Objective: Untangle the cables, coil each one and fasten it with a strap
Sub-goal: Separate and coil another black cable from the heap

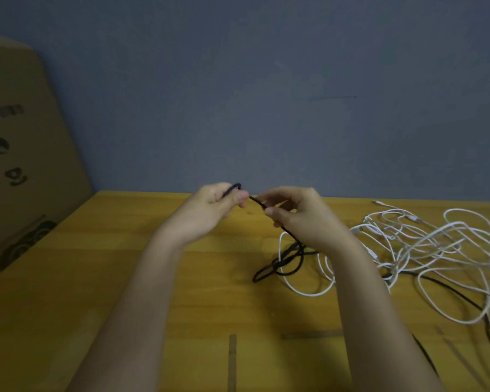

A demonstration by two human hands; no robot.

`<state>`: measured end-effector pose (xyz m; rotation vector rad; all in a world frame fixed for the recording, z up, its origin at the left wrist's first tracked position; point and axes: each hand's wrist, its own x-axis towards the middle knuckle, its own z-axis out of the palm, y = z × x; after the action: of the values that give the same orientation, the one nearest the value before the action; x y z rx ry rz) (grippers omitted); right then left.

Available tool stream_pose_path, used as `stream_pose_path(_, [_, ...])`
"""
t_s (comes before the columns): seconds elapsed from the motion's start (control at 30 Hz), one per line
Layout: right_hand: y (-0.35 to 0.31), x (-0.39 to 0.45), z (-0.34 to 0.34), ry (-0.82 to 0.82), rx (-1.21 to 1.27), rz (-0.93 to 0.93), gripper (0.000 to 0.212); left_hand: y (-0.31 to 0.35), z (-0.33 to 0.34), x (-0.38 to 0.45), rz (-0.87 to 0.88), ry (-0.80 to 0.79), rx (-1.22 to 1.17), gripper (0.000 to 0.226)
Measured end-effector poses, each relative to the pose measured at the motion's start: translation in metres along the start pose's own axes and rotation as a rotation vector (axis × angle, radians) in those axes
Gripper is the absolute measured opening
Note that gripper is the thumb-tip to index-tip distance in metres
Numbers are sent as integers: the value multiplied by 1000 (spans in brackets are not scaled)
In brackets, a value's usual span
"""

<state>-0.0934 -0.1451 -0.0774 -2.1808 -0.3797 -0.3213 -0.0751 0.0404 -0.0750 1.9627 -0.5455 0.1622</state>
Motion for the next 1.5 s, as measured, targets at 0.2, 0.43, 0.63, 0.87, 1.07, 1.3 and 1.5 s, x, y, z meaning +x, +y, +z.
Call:
stream_pose_path(0.2, [8, -5, -5, -101, -172, 160, 9, -4, -12, 7, 20, 464, -83, 31])
stream_pose_path(0.43, [11, -5, -7, -15, -151, 99, 9, -18, -34, 4, -173, 750, -269, 34])
stream_pose_path(0.63, [5, -5, 6, -76, -29, 120, 20, -7, -18, 4, -135, 596, -72, 41])
stream_pose_path(0.87, [3, 4, 1, 476, 268, 79, 14, -5, -15, 3, -125, 355, -164, 43])
stream_pose_path(1.07, [-1, 3, 0, 714, 418, -21, 22, 11, -6, -4, -72, -33, -391, 41])
stream_pose_path(1.3, [21, 5, 12, 407, -3, 25, 24, 16, -17, -6, -8, -146, -661, 49])
stream_pose_path(1.5, [20, 1, 37, 163, -500, -143, 22, 29, -8, -6, 46, -35, -809, 36])
